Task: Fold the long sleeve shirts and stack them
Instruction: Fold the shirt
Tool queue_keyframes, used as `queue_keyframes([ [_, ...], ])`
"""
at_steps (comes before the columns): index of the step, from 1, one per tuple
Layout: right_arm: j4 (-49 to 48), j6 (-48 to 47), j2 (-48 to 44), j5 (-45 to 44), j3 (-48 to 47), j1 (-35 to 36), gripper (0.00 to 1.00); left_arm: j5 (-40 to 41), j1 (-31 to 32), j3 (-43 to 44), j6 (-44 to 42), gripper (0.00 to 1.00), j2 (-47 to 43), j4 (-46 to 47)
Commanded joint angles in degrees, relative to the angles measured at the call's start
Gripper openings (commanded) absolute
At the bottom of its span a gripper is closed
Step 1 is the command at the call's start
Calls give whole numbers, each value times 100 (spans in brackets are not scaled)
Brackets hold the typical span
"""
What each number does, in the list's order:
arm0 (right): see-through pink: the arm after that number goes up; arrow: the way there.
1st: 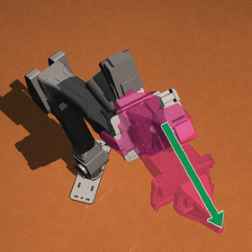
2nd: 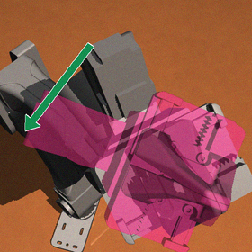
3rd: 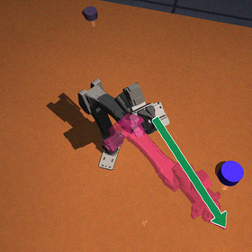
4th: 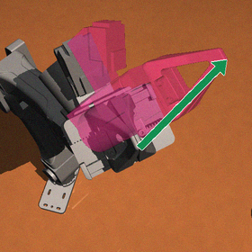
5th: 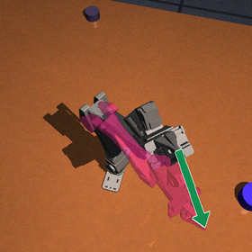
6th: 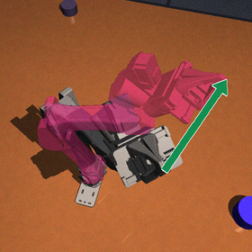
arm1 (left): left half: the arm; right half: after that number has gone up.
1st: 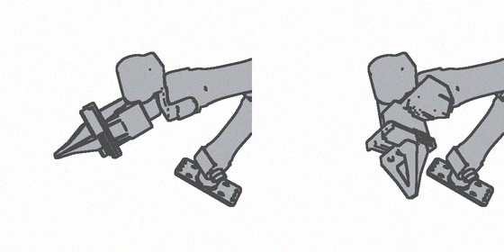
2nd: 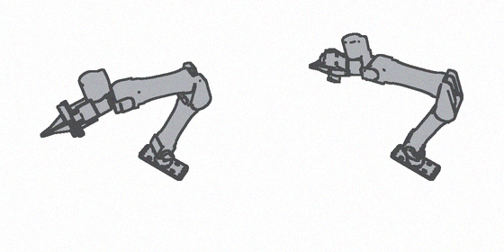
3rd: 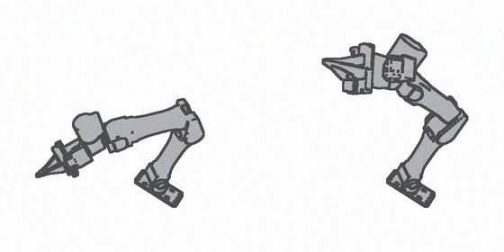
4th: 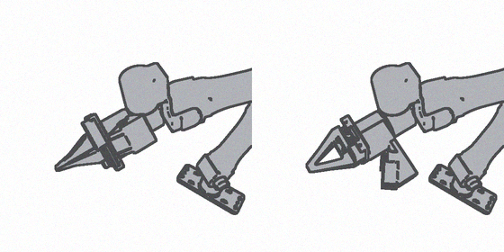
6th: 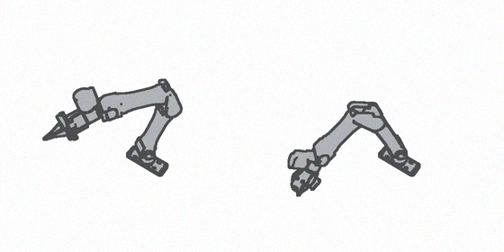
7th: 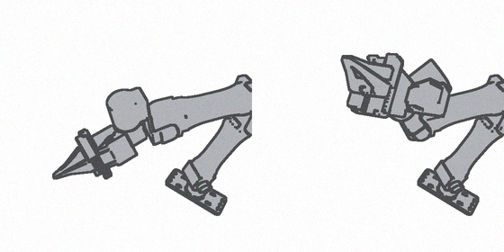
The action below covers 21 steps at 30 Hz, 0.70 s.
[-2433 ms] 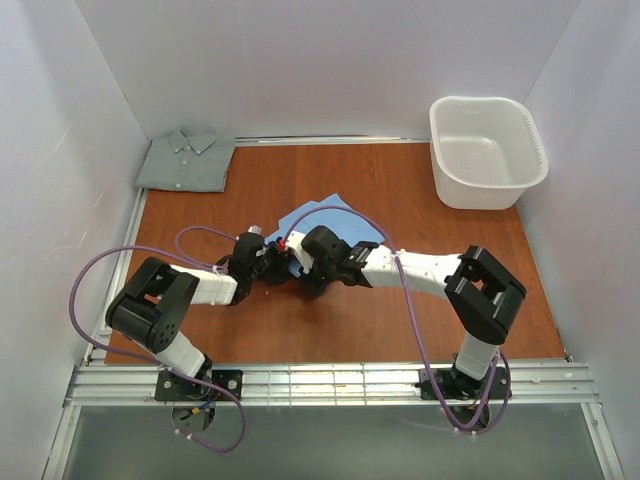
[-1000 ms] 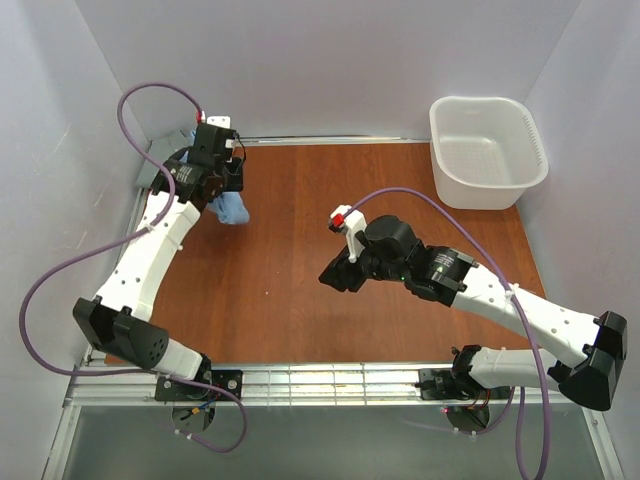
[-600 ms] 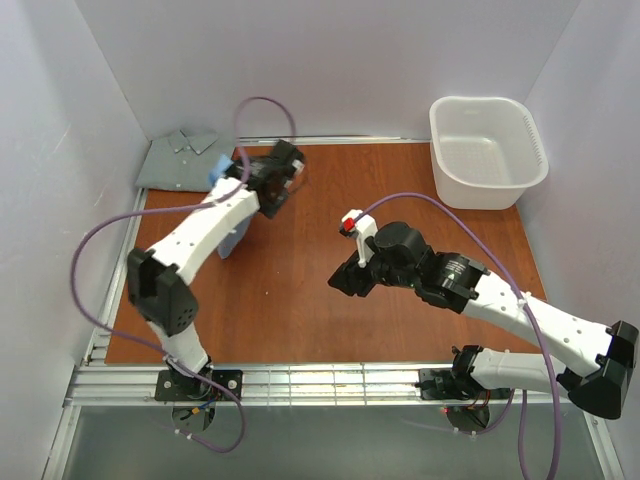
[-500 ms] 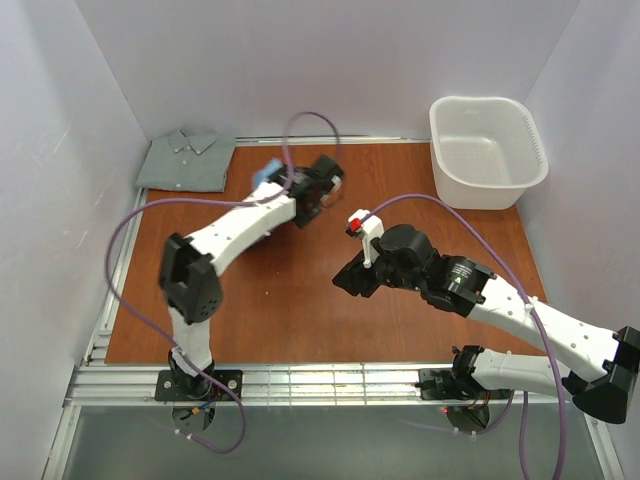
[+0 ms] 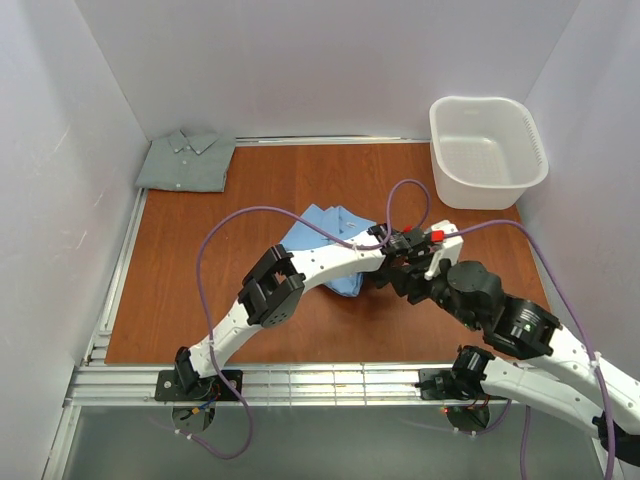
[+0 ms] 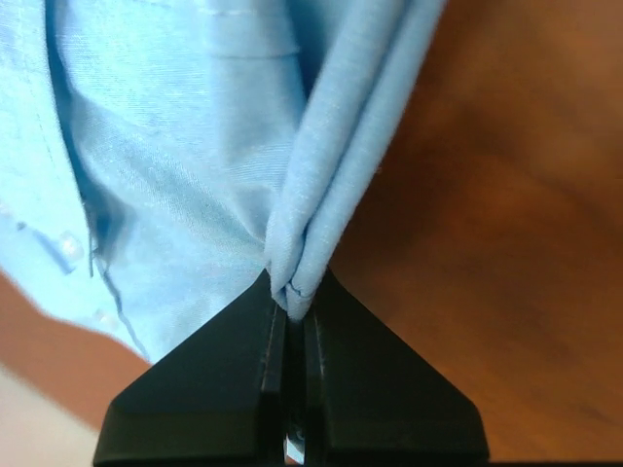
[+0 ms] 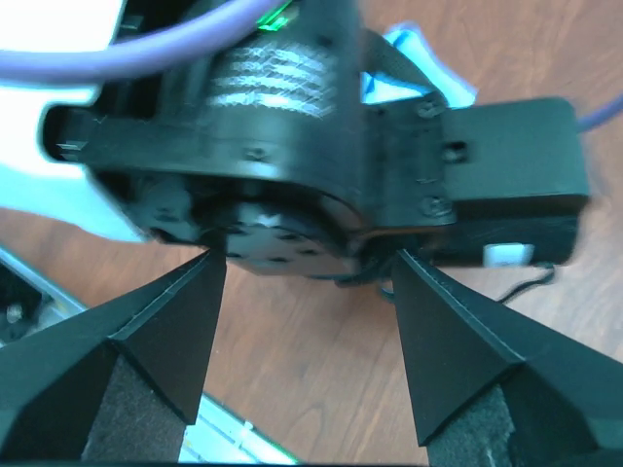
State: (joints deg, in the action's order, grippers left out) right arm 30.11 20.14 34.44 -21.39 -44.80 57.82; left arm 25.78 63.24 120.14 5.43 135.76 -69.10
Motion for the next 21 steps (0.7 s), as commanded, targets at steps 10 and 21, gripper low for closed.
queue_keyframes([
  [10, -295, 929, -1228, -1728, 322, -17, 74, -2085, 92, -1352, 1363, 4, -1236, 2031],
  [21, 514, 2274, -921, -2062, 392, -17, 85, -2771, 48, -2187, 1750, 51, -2597, 3314],
])
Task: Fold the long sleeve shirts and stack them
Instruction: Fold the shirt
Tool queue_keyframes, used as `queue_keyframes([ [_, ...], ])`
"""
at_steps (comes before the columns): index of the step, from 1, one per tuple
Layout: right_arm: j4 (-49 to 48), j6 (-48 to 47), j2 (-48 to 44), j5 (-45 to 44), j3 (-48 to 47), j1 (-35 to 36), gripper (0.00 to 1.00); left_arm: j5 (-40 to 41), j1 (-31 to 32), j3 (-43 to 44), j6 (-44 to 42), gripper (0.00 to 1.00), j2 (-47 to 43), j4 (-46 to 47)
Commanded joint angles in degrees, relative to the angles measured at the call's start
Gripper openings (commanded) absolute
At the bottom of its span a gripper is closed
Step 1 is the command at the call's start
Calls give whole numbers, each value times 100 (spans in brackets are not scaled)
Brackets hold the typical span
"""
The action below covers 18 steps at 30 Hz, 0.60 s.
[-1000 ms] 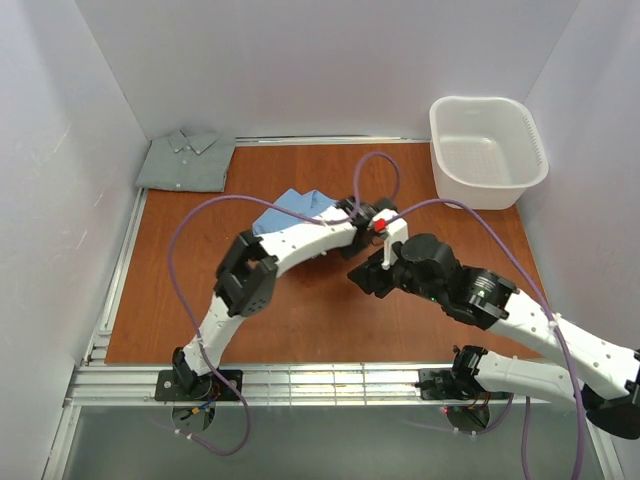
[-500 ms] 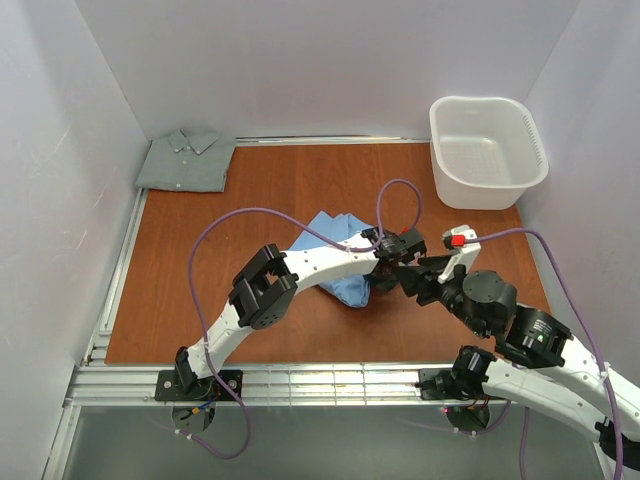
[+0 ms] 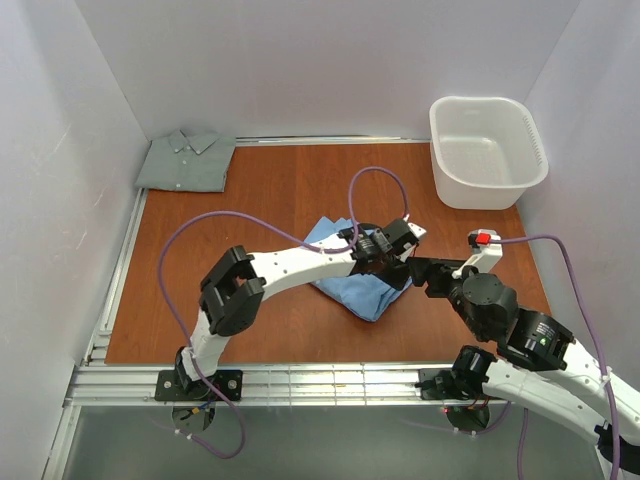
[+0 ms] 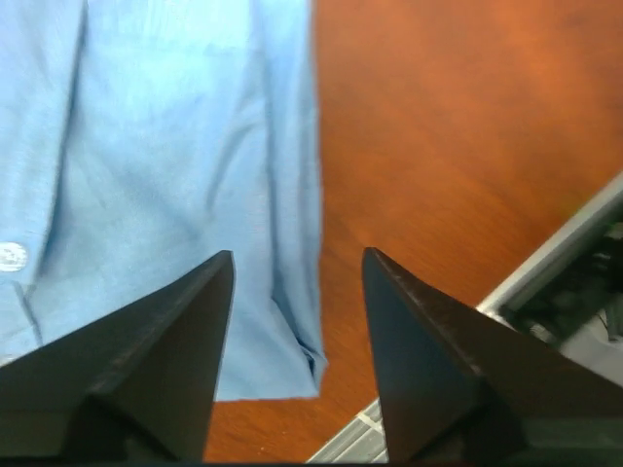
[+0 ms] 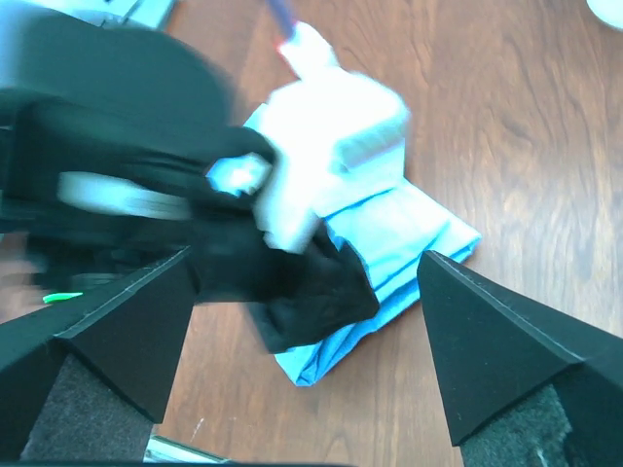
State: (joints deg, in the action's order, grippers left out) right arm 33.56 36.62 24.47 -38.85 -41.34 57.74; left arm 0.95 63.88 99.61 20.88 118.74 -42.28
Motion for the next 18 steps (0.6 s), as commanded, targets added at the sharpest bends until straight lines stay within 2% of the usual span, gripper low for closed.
queue_keyframes([
  [1, 203, 723, 128, -394, 82, -17, 86, -367, -42, -344, 275, 54, -992, 816],
  [3, 256, 951, 216, -404, 82, -8, 87, -718, -199, -547, 372, 59, -1203, 958],
  [5, 326, 1083, 374, -378, 91, -8, 87, -947, -340, -925, 548, 60, -1493, 1134],
  [10, 511, 1532, 812, -81, 109, -201, 84, -1211, -1157, -1847, 847, 63, -2143, 1275],
  [14, 398, 1392, 1287, 780, 126, -1033, 83, -1176, -1955, -2542, 812, 70, -2898, 1319],
  [18, -383, 1120, 1543, 1826, 520, -1887, 83, -1185, -2651, -2842, 645, 74, -3199, 1319],
])
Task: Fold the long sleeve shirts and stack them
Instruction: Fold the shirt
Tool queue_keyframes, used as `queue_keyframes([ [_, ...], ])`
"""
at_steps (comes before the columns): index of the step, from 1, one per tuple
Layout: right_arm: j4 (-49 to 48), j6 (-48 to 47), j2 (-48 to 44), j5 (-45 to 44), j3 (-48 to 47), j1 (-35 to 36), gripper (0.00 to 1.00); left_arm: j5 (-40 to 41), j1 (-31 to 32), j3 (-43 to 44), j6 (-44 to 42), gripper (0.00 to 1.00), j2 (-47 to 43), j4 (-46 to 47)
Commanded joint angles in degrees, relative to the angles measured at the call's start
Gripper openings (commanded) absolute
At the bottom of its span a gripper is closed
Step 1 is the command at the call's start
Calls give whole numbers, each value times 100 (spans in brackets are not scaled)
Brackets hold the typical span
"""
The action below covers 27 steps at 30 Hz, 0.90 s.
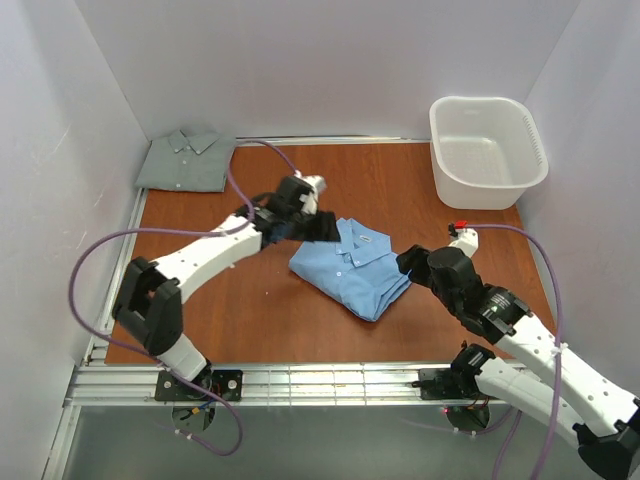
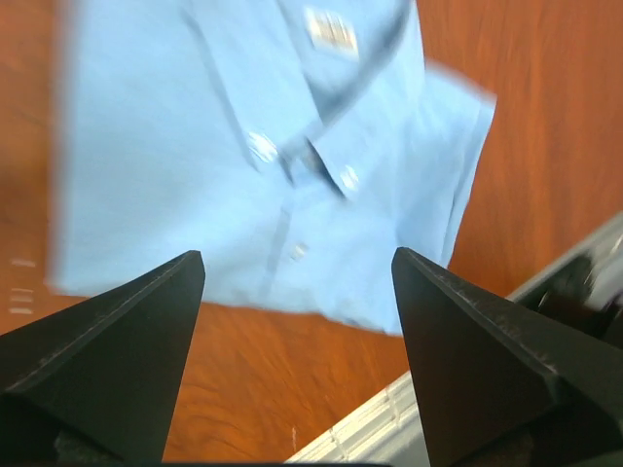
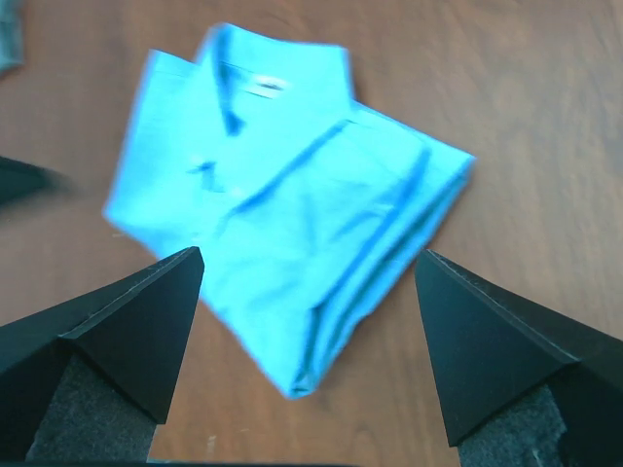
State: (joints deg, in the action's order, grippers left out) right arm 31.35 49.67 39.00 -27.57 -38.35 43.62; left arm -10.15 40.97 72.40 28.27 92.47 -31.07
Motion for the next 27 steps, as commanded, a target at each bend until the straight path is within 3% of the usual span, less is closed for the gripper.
queue_keyframes([
  [1, -278, -229, 177, 1075, 301, -625, 83, -170, -457, -164, -137, 75, -589, 206],
  [13, -2096, -344, 1091, 3388, 1505, -2768, 82, -303, -1548, -605, -498, 76, 165, 892],
  [20, -2809, -853, 2242, 4259, 1471, -3122, 79, -900, -1566, -963, -253, 73, 457, 1208],
  [27, -3074, -1845, 3830, 4989, 822, -3131, 54, -1235, -1575, -2325, 502, 64, -245, 1876],
])
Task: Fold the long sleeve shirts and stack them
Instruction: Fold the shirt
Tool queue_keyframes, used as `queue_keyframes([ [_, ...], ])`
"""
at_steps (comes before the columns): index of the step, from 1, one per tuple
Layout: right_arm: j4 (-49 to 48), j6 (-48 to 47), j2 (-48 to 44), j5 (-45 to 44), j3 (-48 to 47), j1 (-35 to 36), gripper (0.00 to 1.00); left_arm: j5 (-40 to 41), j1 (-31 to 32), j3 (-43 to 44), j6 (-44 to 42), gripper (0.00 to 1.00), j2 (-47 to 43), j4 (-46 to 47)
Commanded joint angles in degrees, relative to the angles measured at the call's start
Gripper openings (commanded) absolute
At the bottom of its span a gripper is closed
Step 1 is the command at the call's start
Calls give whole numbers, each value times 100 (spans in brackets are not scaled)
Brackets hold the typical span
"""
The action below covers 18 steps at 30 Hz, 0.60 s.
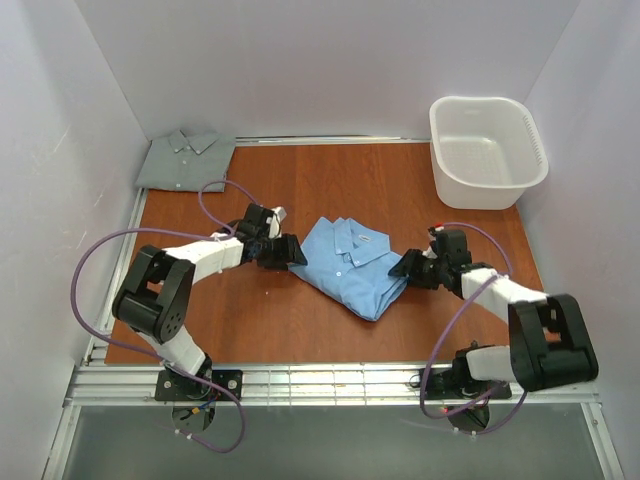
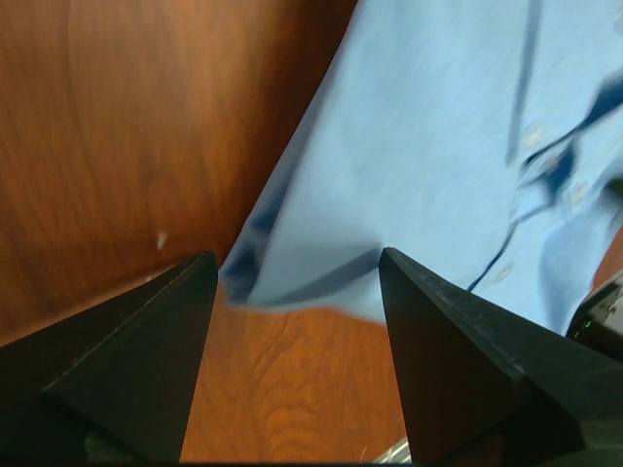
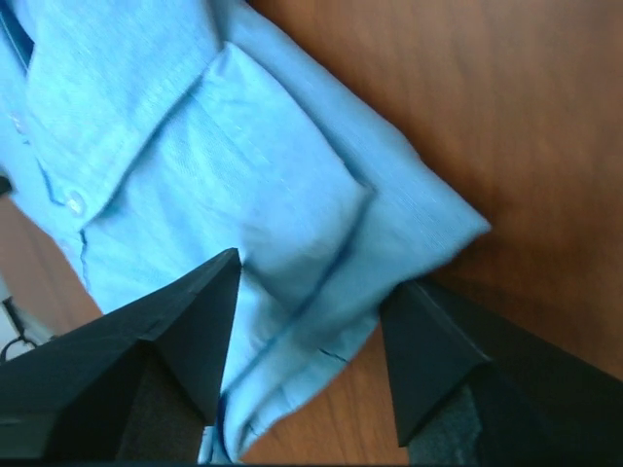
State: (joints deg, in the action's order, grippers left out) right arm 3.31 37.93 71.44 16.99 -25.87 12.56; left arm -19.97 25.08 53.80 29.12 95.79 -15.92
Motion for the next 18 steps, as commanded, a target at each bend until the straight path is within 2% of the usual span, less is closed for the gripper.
queue_keyframes([
  [1, -278, -786, 782, 829, -532, -17, 52, -192, 23, -615, 514, 63, -709, 405],
  [6, -410, -1577, 1985, 1691, -1235, 27, 38, -280, 76, -1809, 1199, 60, -1763, 748],
  [9, -87, -2068, 2539, 1886, -1910, 106, 37, -218, 242, -2284, 1516, 60, -2597, 757],
  [13, 406, -2430, 2814, 1571, -2273, 133, 45, -87, 733, -2576, 1851, 61, -3083, 775],
  [17, 819, -2615, 2166, 1132, -2396, 124, 63, 553, 744, -2262, 1677, 67, -3435, 198],
  [18, 933, -2659, 2024, 878, -2440, 124, 64, 868, 726, -2095, 1571, 69, -3392, 38],
])
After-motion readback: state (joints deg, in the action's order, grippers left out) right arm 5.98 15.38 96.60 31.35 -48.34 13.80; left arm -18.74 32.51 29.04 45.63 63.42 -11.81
